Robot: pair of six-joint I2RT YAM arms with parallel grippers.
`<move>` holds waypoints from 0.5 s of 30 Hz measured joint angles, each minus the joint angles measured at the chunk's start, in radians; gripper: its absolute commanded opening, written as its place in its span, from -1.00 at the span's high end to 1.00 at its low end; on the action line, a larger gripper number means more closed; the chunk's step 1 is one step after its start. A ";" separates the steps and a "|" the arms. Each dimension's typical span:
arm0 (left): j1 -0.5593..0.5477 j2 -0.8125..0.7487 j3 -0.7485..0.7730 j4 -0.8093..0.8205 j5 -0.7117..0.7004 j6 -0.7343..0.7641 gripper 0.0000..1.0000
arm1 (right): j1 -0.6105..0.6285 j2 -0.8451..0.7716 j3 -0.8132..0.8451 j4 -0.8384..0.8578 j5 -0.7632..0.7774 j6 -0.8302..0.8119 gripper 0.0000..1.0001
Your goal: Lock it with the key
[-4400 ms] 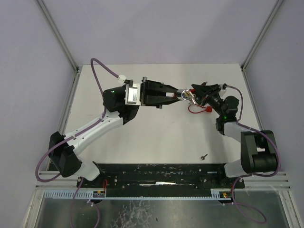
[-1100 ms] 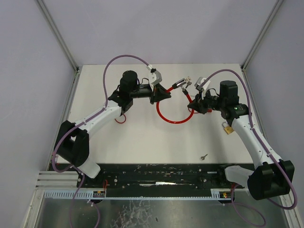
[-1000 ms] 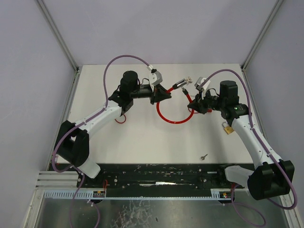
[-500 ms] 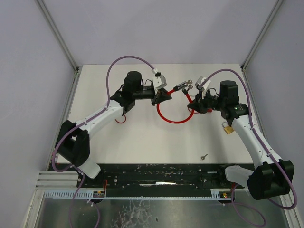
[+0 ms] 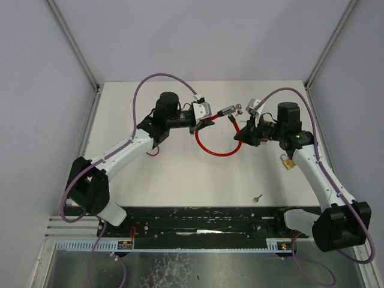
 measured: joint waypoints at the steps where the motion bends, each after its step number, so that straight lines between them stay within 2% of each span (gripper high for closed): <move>1: -0.001 -0.003 -0.003 0.000 -0.001 0.017 0.99 | 0.000 0.002 0.000 0.003 -0.002 0.003 1.00; 7: -0.006 -0.005 -0.012 -0.032 0.008 0.127 0.99 | -0.001 0.014 -0.032 0.073 0.030 0.066 1.00; 15: -0.018 0.071 0.029 -0.145 0.025 0.280 0.99 | -0.011 0.019 -0.179 0.230 0.059 0.069 1.00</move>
